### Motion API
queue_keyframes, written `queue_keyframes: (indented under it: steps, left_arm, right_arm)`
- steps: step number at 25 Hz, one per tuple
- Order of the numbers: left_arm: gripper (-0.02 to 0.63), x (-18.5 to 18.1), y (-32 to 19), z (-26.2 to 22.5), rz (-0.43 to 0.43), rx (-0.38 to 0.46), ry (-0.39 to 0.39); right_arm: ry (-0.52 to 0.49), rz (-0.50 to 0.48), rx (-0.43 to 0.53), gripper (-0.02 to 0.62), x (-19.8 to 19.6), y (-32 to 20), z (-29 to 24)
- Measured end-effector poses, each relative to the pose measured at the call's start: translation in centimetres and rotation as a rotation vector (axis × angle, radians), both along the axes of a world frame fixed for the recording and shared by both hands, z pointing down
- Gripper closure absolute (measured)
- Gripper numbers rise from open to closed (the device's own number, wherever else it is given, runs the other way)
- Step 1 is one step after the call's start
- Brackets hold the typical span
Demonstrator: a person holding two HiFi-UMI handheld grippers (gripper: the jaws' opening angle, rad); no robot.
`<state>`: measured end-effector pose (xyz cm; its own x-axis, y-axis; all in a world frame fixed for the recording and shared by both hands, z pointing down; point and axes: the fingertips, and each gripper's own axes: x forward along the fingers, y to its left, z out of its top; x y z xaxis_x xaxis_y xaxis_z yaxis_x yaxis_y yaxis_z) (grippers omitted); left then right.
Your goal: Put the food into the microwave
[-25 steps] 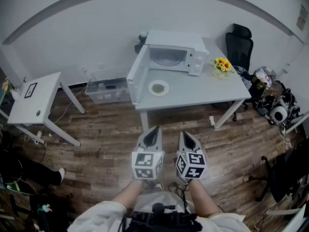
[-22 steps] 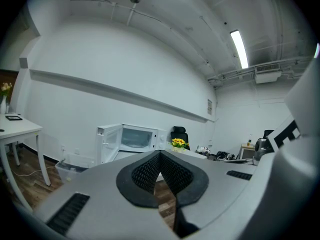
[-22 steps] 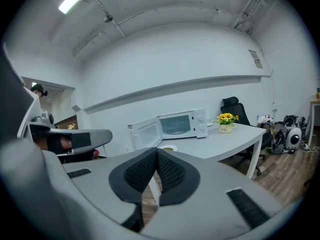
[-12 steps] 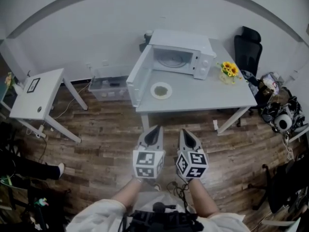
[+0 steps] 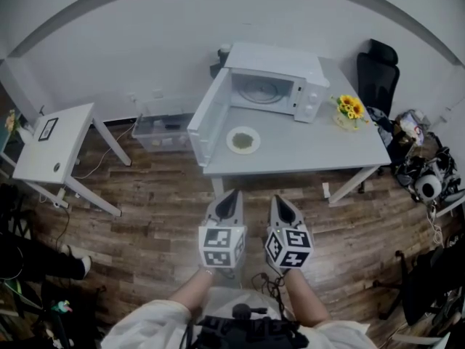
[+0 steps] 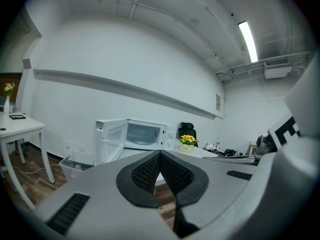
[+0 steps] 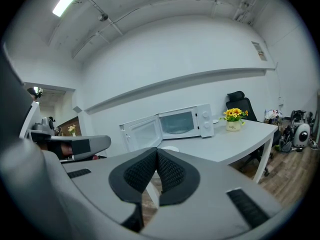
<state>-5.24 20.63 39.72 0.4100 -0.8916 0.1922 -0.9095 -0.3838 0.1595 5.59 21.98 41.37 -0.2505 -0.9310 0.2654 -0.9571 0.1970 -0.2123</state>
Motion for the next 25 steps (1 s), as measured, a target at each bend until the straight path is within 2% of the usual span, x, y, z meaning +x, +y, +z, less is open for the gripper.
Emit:
queue_keyframes:
  steps: [5, 15, 25]
  left_arm:
    - [0.597, 0.6, -3.7, 0.5, 0.005, 0.002, 0.004]
    - [0.597, 2.0, -12.4, 0.6, 0.009, -0.012, 0.012]
    - [0.595, 3.1, -18.5, 0.2, 0.022, -0.018, 0.001]
  right_arm:
    - [-0.006, 0.020, 0.005, 0.578, 0.8, -3.6, 0.4]
    - [-0.015, -0.025, 0.020, 0.578, 0.6, -12.3, -0.6]
    - [-0.024, -0.028, 0.025, 0.578, 1.3, -18.3, -1.4]
